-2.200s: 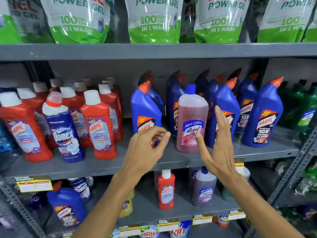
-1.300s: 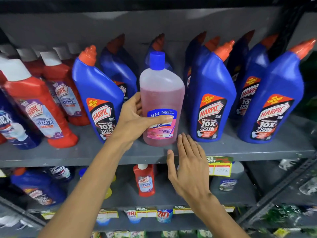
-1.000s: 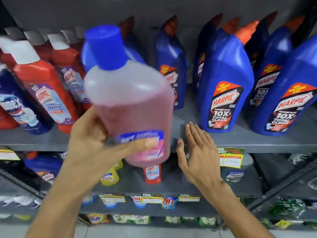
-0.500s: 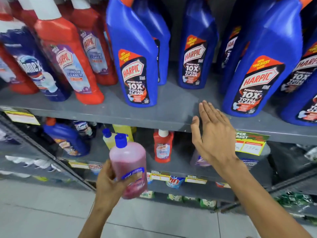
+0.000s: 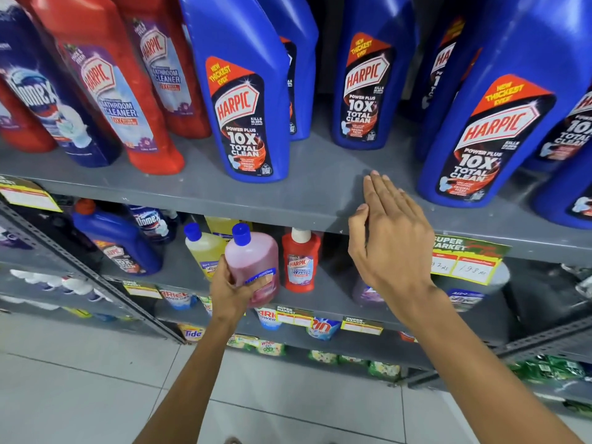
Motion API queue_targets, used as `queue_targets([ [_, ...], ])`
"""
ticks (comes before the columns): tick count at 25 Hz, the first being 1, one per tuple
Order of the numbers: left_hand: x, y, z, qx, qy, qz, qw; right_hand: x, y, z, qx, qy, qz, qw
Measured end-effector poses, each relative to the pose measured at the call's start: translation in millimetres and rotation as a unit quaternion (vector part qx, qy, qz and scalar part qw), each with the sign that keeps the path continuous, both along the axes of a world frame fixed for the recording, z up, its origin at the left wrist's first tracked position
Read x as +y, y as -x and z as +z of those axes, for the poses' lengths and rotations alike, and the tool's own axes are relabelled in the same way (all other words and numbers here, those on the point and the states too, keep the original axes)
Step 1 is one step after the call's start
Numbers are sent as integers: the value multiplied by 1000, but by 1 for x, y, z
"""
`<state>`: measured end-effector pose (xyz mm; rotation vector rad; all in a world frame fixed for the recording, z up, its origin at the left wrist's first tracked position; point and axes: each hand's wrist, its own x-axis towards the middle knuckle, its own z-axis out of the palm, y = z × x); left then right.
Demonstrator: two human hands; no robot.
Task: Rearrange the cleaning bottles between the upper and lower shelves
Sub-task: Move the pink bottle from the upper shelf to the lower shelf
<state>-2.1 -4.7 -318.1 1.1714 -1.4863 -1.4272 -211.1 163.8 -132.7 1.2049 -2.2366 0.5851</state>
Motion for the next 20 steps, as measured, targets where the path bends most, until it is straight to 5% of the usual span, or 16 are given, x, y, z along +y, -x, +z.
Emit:
queue_targets([
  [20,-12,23,-23,-9,-38,-8,999,-8,0,-9,24,58,-25,998],
])
